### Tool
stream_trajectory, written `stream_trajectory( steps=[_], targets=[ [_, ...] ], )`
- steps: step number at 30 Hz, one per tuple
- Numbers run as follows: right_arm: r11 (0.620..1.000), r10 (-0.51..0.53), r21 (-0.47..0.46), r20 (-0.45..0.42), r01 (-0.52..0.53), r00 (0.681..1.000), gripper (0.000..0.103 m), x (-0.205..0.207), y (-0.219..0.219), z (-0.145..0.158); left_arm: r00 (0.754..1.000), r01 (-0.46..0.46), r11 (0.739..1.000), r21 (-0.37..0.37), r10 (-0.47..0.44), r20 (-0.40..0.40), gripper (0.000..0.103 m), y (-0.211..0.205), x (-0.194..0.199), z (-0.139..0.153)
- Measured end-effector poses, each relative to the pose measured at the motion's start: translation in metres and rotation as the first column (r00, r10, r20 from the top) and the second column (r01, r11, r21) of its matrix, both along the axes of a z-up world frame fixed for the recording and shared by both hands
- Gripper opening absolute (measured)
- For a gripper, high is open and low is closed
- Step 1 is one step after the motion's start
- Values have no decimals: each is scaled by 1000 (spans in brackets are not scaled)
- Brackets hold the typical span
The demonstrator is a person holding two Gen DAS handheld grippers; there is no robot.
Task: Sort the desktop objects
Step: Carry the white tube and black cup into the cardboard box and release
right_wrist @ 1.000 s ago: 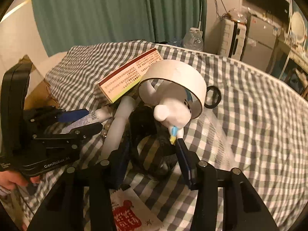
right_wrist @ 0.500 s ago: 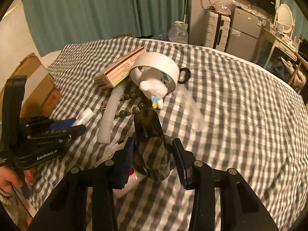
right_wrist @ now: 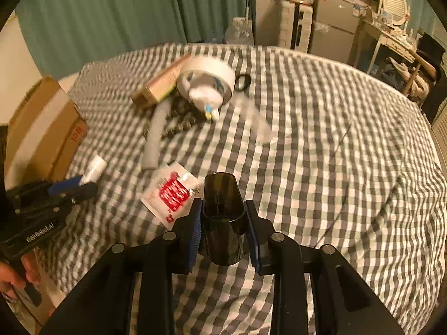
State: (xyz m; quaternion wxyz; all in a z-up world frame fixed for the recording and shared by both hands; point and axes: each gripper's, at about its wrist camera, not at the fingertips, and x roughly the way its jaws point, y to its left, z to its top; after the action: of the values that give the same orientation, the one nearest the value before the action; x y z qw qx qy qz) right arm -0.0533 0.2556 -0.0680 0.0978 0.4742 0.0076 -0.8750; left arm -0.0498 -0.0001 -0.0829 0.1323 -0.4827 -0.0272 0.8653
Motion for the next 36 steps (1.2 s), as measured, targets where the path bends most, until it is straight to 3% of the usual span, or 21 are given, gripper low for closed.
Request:
stream_trajectory(
  steps=[8,13,16,18,20,25,27,29,30,31,32,34,36],
  targets=[
    [997,37,-69,-144,-47,989,28,16,-22,73,988,-7,990,138,29,-152,25,-12,13,71],
    [976,139,-129,-242,-174,960,28,20,-67,117,965,-73,973,217,124,-232,25,-54,16,131],
    [952,207,-163,-279,-258,938,28,19,-109,135,927,-146,947,285,231,-294,25,-100,26,166],
    [925,261,-198,-290,-325,921,28,17,-146,143,897,-211,940,268,295,-328,25,-131,35,178],
    [901,309,-218,-285,-375,907,28,13,-181,144,867,-302,929,212,360,-344,25,-157,41,177],
    [861,393,-237,-250,-450,885,28,2,-257,123,830,-468,874,132,486,-273,25,-212,45,140],
    [855,397,-262,-225,-447,890,29,-5,-274,114,821,-512,850,122,526,-221,26,-230,41,121],
    [847,400,-287,-207,-447,893,30,-12,-283,109,823,-519,845,130,535,-191,26,-235,35,109],
    [848,395,-293,-206,-441,895,45,-14,-284,109,823,-521,844,128,536,-187,27,-235,33,107],
    [854,381,-292,-211,-430,900,58,-13,-281,111,822,-525,842,120,539,-185,35,-233,32,105],
    [863,353,-293,-233,-411,906,76,-13,-273,114,822,-532,841,102,542,-177,66,-231,29,104],
    [883,281,-297,-286,-364,916,78,-12,-248,124,804,-565,823,57,564,-187,101,-226,28,103],
    [896,220,-307,-322,-321,921,78,-14,-218,132,791,-566,821,81,568,-227,102,-219,31,110]
  ],
)
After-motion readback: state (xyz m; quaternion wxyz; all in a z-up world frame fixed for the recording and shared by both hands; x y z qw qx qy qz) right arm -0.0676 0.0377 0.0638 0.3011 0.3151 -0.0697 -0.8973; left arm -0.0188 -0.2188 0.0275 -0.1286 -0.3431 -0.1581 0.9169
